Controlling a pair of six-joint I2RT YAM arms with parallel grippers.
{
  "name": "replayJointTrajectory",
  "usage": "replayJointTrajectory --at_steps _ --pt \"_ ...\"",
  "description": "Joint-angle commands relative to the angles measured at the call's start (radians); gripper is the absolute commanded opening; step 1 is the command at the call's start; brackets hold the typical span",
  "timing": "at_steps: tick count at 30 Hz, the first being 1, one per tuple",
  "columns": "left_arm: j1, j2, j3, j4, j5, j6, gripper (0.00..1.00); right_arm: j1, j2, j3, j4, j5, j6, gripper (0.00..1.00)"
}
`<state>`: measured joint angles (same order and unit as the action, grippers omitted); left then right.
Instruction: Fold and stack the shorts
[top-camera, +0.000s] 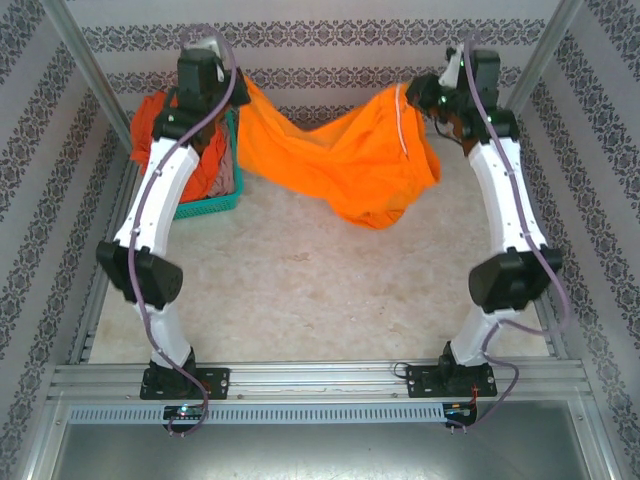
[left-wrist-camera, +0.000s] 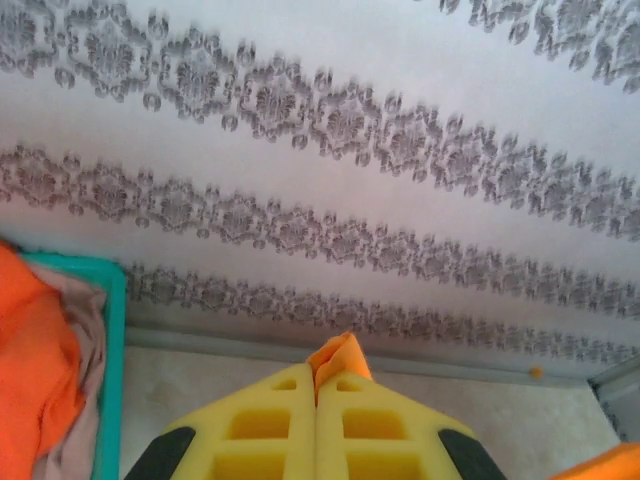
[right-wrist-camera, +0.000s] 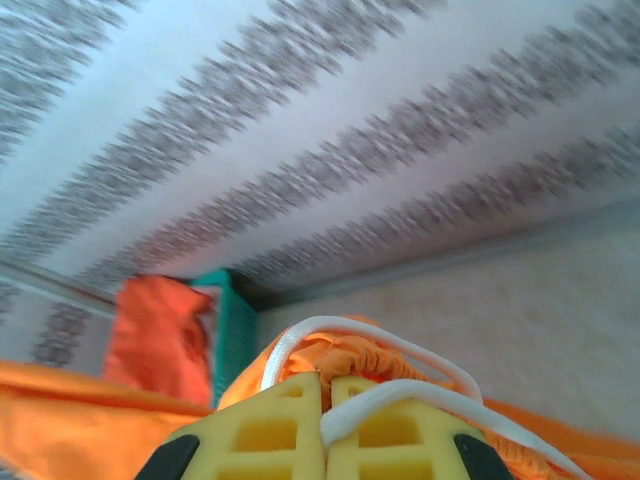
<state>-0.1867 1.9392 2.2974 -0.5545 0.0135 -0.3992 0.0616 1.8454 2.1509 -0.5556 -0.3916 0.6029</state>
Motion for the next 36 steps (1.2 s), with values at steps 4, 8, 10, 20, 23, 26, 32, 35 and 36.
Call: replayJointTrajectory --at_steps 4,8,10,20,23,26,32,35,36 --pt "0.04 0.154 0.633 -0.159 -0.007 -0.008 0.0 -0.046 0.184 0.627 -0.013 -0.158 0.063 0.0" --pt "0.046 -0.032 0.461 -0.017 0.0 0.022 0.0 -0.143 0.145 0.65 0.074 -0.226 0.148 0.0" --pt "0.034 -0.148 0.306 0.035 0.016 0.059 0.0 -0.158 0.088 0.58 0.043 -0.265 0.06 0.0" --pt "-0.098 -0.886 -1.058 0.542 -0.038 0.041 0.0 -0.13 -0.516 -0.589 0.159 -0.13 -0.173 0.0" --pt "-0.196 -1.011 -1.375 0.607 -0.105 0.023 0.0 -0.119 -0.652 -0.938 0.191 -0.073 -0.2 0.02" --pt "-0.305 -1.09 -1.604 0.606 -0.194 0.008 0.0 -0.117 -0.718 -1.204 0.201 -0.079 -0.183 0.04" --pt "-0.339 -1.215 -1.806 0.48 -0.347 -0.102 0.0 -0.088 -0.77 -1.458 0.121 -0.159 -0.168 0.11" --pt "-0.337 -1.242 -1.795 0.383 -0.405 -0.121 0.0 -0.061 -0.818 -1.535 0.091 -0.182 -0.137 0.24" --pt "-0.337 -1.239 -1.792 0.368 -0.408 -0.118 0.0 -0.057 -0.842 -1.551 0.07 -0.161 -0.124 0.3"
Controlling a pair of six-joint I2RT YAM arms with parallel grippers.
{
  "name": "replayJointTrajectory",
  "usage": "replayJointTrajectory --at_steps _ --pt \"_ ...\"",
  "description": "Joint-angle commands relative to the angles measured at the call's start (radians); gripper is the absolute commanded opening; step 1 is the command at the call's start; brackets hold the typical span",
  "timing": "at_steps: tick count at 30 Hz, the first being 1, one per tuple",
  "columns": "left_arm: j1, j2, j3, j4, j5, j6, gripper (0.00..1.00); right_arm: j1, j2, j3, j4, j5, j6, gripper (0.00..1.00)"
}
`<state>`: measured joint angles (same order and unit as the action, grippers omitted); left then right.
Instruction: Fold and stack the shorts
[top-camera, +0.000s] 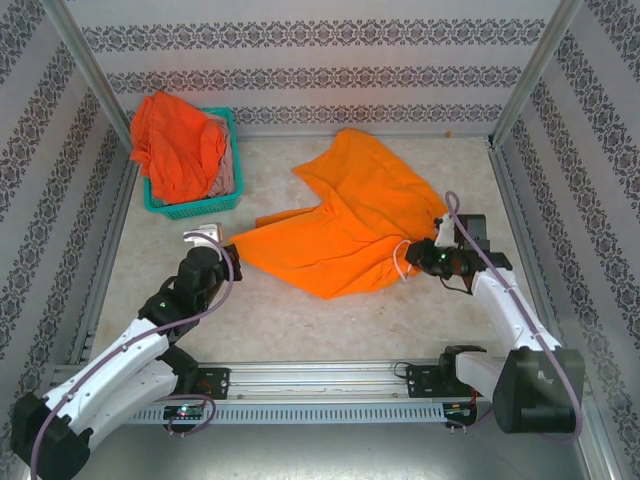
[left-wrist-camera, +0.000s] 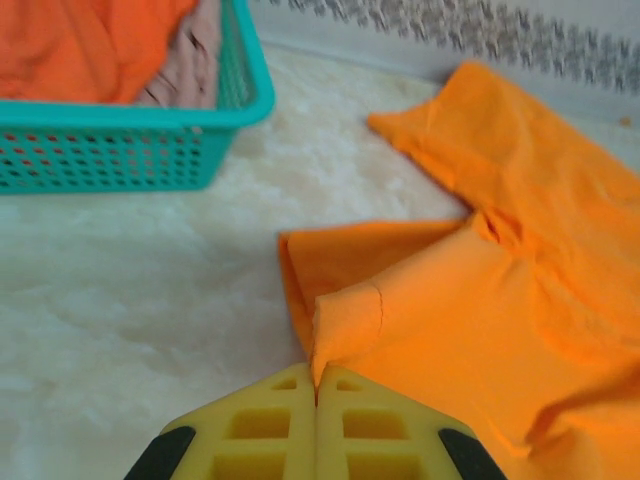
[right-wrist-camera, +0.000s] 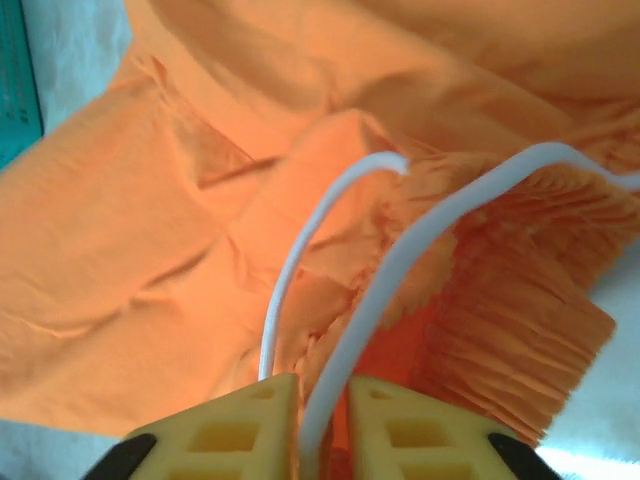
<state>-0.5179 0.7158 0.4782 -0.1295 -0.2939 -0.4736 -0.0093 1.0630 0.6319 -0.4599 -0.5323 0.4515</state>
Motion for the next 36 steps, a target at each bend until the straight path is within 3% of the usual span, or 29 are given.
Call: replayJointTrajectory --at_steps 1,5,8,11,14,18,26,36 --pt "-0.005 -0.009 0.032 -0.068 -0.102 -0.04 0.0 0.015 -0.085 -0.048 -0.034 -0.009 0.036 0.32" --pt "-0.006 0.031 0.055 -0.094 -0.112 -0.019 0.0 0.02 -0.159 -0.059 -0.04 0.015 0.042 0.6" --pt "-0.006 0.049 0.05 -0.081 -0.097 -0.014 0.0 0.02 -0.147 -0.017 -0.042 0.082 0.037 0.68" --pt "-0.006 0.052 0.044 -0.07 -0.1 -0.014 0.0 0.019 -0.042 0.056 -0.017 0.14 0.035 0.74" --pt "-0.005 0.05 0.045 -0.062 -0.102 -0.009 0.0 -0.003 0.122 0.131 0.007 0.225 0.042 0.75" --pt "-0.004 0.057 0.048 -0.063 -0.1 0.003 0.0 -0.05 0.355 0.227 0.096 0.201 0.04 0.74" --pt "-0.001 0.037 0.053 -0.104 -0.103 0.008 0.0 -0.082 0.733 0.492 0.045 0.278 -0.004 0.73" --pt "0.001 0.0 0.04 -0.194 -0.119 -0.021 0.0 -0.123 1.069 0.87 -0.035 0.208 -0.025 0.72"
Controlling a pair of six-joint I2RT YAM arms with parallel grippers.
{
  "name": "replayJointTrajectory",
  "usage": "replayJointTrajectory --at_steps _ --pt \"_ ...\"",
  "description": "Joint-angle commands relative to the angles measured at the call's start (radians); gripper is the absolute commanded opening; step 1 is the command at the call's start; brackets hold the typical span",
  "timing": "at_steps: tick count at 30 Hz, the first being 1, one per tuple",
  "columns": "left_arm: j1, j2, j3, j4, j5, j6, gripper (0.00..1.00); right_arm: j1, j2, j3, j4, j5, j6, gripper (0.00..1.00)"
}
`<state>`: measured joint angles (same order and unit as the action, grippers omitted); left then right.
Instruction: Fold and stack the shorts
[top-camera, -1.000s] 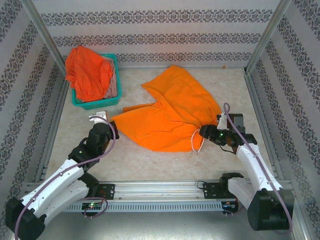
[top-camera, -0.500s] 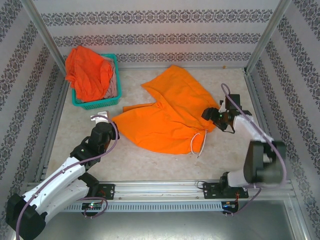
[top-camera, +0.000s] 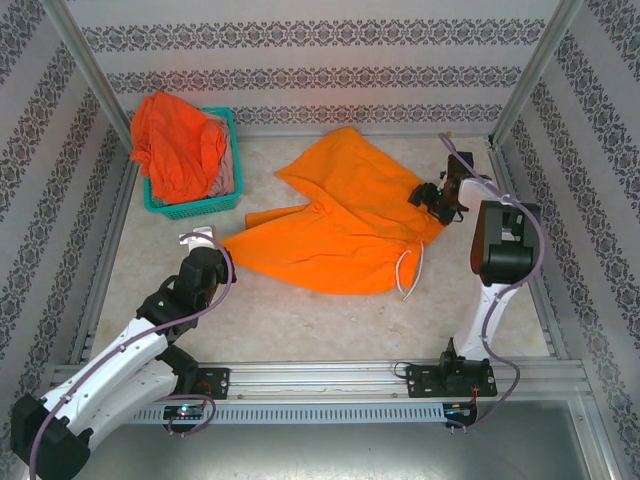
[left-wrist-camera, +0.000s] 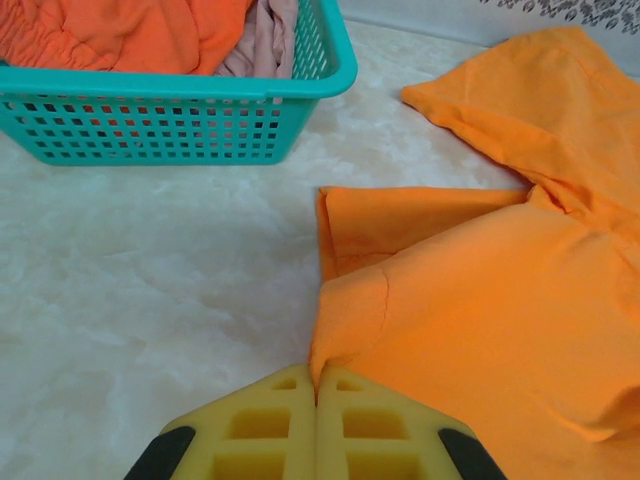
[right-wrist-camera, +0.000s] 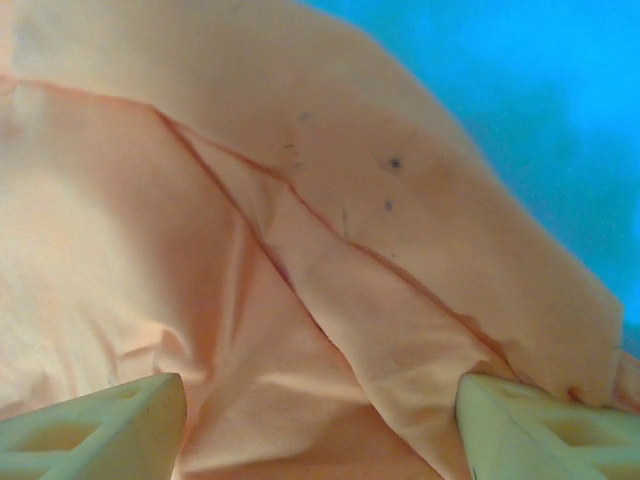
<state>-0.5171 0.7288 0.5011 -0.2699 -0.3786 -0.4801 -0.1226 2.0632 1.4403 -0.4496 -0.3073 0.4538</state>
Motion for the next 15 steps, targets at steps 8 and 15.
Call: replayJointTrajectory --at_steps 8,15 --pt "0.001 0.065 -0.006 0.009 0.024 -0.052 0.0 0.064 -0.207 0.007 0.02 -0.08 -0.139 0.76" --pt "0.006 0.146 0.028 0.038 0.036 -0.025 0.0 0.295 -0.707 -0.333 0.032 0.069 -0.562 0.79"
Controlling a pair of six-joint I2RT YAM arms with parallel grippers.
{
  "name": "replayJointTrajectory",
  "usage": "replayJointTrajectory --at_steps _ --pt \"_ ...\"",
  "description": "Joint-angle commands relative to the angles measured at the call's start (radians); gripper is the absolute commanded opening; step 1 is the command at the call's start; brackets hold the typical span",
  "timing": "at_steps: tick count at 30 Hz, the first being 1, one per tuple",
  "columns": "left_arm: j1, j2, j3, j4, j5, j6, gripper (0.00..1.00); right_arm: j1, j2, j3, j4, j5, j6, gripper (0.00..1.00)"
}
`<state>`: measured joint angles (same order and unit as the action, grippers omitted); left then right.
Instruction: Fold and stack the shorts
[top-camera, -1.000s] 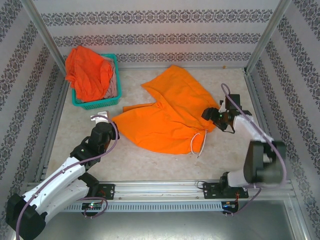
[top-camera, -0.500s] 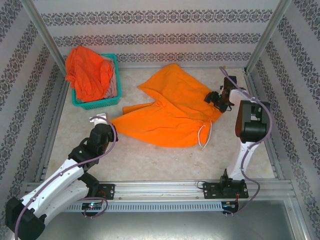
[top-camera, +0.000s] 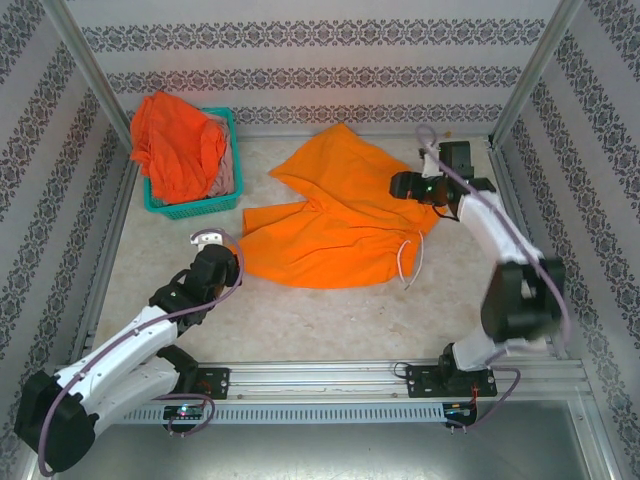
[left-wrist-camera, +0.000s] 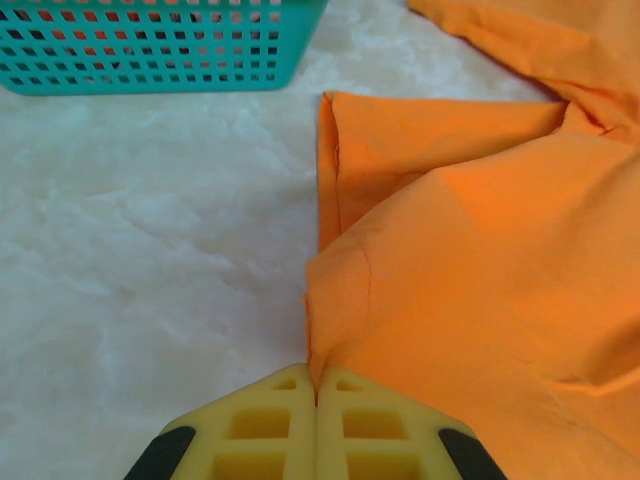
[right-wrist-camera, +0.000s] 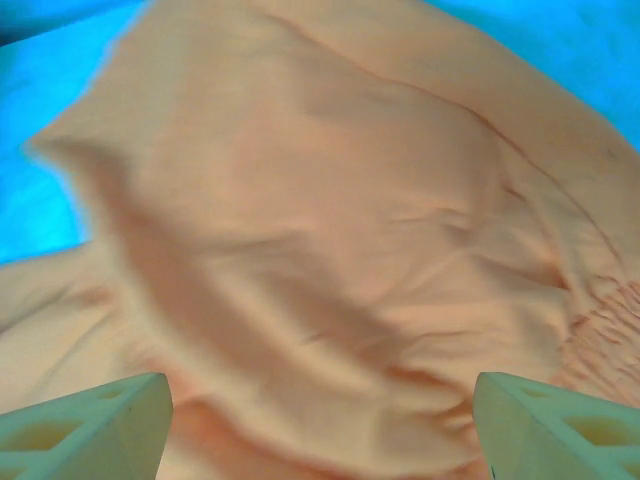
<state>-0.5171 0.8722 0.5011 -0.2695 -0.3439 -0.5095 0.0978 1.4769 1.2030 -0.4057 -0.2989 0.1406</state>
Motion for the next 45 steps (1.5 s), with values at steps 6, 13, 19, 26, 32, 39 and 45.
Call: replayJointTrajectory --at_steps 6,13,19,26,32,39,45 --pt "0.012 -0.002 0.039 0.052 -0.002 0.017 0.0 0.296 -0.333 -0.298 -0.123 0.211 -0.595 0.72" --pt "0.012 -0.004 0.033 0.059 0.002 0.022 0.0 0.432 -0.333 -0.479 -0.188 0.443 -0.72 0.65" --pt "0.014 -0.01 0.03 0.059 -0.002 0.027 0.0 0.462 -0.212 -0.532 -0.141 0.604 -0.781 0.62" --pt "0.019 -0.012 0.024 0.067 -0.006 0.034 0.0 0.434 -0.069 -0.528 -0.054 0.707 -0.825 0.64" --pt "0.038 -0.012 0.02 0.095 -0.011 0.041 0.0 0.427 0.032 -0.517 -0.027 0.728 -0.82 0.46" --pt "0.069 -0.022 0.13 0.057 -0.03 0.119 0.0 0.447 -0.068 -0.517 -0.029 0.712 -0.812 0.07" --pt "0.089 -0.031 0.299 -0.032 -0.047 0.216 0.0 0.489 -0.267 -0.499 -0.133 0.616 -0.769 0.0"
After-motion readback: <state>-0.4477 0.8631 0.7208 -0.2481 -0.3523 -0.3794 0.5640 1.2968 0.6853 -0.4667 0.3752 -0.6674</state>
